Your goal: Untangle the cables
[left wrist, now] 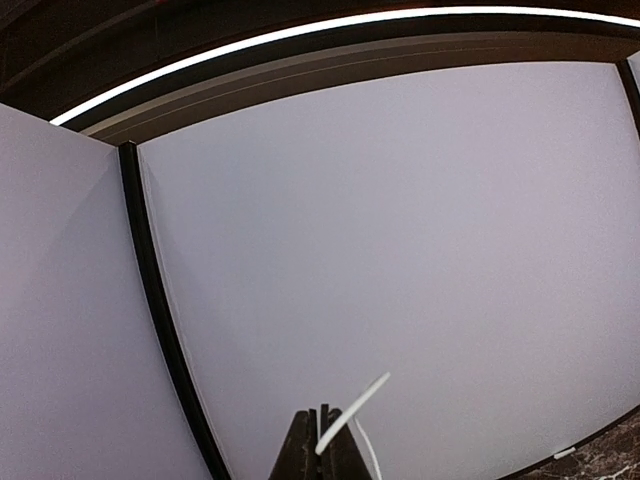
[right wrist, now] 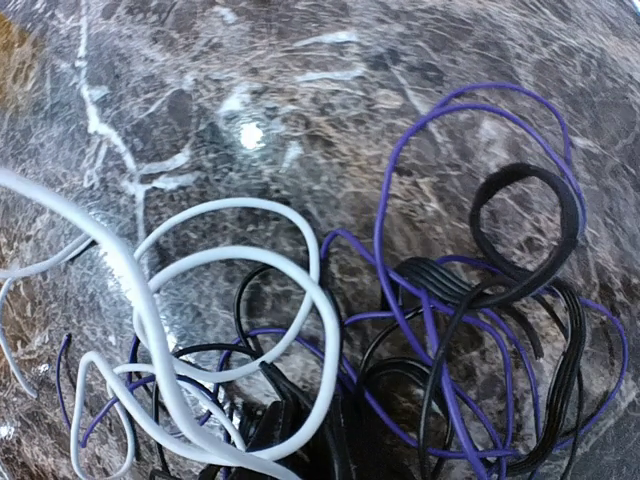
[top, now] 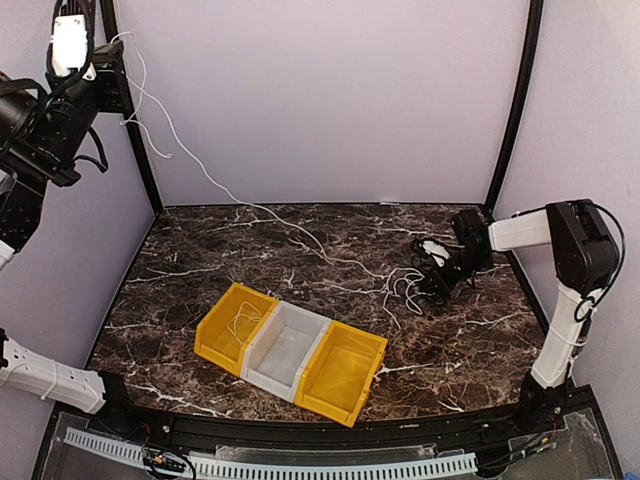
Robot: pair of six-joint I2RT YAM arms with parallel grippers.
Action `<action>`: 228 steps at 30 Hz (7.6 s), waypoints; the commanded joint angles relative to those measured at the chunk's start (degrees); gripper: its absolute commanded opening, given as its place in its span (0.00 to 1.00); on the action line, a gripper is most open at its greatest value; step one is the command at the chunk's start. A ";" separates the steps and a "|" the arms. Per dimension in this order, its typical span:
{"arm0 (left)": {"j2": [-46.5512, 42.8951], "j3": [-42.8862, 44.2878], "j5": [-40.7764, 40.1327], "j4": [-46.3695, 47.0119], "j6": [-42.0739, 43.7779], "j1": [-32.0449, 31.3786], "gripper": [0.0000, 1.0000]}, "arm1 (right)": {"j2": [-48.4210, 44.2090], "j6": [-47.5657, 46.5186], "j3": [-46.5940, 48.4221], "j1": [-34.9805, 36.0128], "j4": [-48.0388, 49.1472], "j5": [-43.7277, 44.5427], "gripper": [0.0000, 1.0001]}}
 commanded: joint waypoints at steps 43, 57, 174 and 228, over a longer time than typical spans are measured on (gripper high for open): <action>14.96 -2.57 11.50 -18.60 -31.22 10.10 0.00 | -21.36 -6.20 12.46 -0.87 -21.53 0.95 0.59; 8.00 2.54 33.26 -20.09 -35.87 10.11 0.00 | -19.87 -3.51 5.86 1.57 -15.55 -2.59 0.60; 2.38 -46.08 41.60 -35.06 -69.26 9.50 0.00 | -36.08 2.27 -21.13 -13.79 6.06 -17.65 0.72; 7.91 -35.89 34.11 -45.64 -70.96 8.99 0.41 | -32.54 3.15 -16.50 -13.70 3.56 -19.54 0.72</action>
